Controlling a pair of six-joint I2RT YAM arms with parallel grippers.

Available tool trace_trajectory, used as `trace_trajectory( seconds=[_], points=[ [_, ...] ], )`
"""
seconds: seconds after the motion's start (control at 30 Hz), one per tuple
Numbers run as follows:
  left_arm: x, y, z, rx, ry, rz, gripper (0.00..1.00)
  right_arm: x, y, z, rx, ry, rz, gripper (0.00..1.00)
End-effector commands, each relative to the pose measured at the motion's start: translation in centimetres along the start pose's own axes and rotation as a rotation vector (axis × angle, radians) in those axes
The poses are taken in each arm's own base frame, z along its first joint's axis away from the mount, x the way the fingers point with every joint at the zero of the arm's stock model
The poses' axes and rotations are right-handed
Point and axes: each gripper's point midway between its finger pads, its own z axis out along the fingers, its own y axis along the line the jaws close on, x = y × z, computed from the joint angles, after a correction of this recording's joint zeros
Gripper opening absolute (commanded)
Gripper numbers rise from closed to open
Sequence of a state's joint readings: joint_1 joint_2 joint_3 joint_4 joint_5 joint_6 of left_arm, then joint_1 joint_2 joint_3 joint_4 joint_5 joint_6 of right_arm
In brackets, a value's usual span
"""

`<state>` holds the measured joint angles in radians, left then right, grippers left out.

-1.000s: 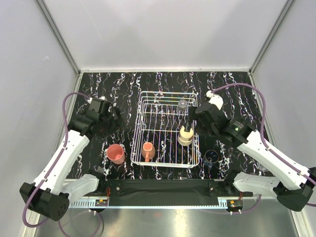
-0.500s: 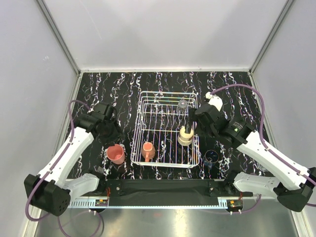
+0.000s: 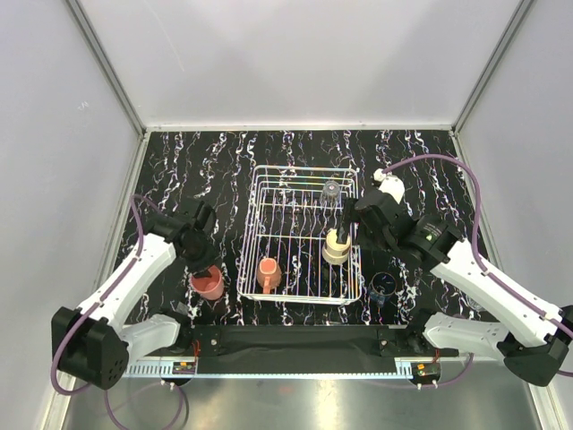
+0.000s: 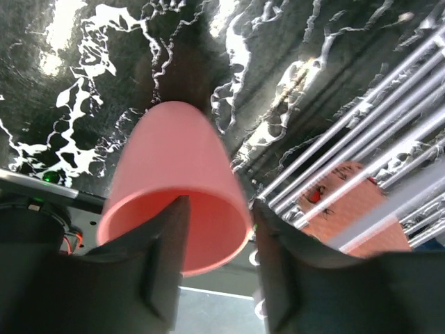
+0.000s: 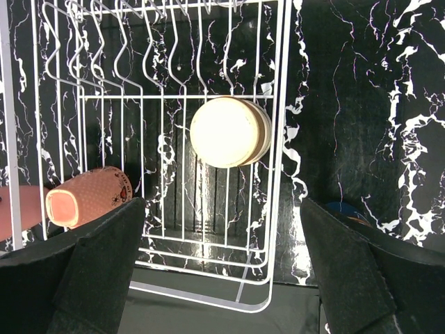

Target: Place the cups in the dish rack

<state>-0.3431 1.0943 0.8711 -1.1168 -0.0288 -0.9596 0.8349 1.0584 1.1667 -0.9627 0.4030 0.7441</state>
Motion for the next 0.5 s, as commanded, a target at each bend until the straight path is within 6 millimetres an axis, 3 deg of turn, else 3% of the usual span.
trace_trajectory(
  seconds=[0.0,0.1,0.2,0.23,0.37,0.47],
  points=[
    [-0.4,0.5,1.6,-0.030,-0.014,-0.021,0.35,-0.9,0.3,0.1,-0.003,-0.043,0.010,1.00],
    [-0.3,1.1,2.2,-0.055,-0.012,0.006,0.21,-1.0,0.5,0.1,-0.003,-0.038,0.007,1.00],
    [-1.3,0.9,1.4,-0.054,-0.046,0.053,0.04,-0.8,1.0,0.4,-0.012,-0.024,0.005,1.00],
    [-2.2,0.4,0.3,-0.048,-0.078,0.067,0.00,-0.8,1.2,0.5,-0.017,-0.021,0.004,1.00],
    [-4.7,-1.0,-3.6,0.005,-0.193,0.116,0.00,-0.1,2.0,1.3,-0.030,0.018,-0.004,0.99],
    [-6.5,-4.5,-7.5,0.188,-0.291,0.191,0.00,0.5,3.1,1.8,-0.067,0.056,-0.015,1.00]
  ],
)
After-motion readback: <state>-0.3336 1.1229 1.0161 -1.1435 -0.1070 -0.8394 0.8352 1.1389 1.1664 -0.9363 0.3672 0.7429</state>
